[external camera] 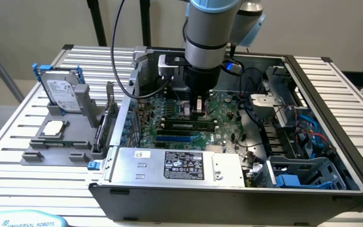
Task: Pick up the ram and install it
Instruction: 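Insert the ram into the slot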
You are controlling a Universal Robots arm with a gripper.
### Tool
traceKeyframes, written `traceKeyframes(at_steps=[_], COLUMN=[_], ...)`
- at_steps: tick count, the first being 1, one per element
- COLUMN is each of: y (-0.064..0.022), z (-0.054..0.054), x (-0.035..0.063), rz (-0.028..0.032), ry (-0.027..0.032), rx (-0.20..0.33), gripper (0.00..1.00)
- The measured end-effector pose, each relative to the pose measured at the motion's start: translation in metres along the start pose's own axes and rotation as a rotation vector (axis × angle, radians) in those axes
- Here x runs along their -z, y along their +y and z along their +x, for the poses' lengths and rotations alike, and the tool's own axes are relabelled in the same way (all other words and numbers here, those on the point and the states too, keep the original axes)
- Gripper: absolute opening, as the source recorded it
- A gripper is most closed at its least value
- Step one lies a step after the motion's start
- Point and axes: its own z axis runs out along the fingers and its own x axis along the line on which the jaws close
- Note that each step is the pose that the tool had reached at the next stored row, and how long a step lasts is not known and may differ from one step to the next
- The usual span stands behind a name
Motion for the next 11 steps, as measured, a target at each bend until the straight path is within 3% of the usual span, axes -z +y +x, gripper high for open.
traceKeyframes(at_steps=[2,3,11], y=[0.0000,0.0000,0.0000], z=[0.0000,0.0000,0.0000], x=[0.0000,0.0000,0.0001], rz=[0.0000,0.0000,-0.0001], ry=[-0.0001,0.0000,0.0001], rx=[0.000,0.000,0.000], gripper=[0.13,0.11,0.11])
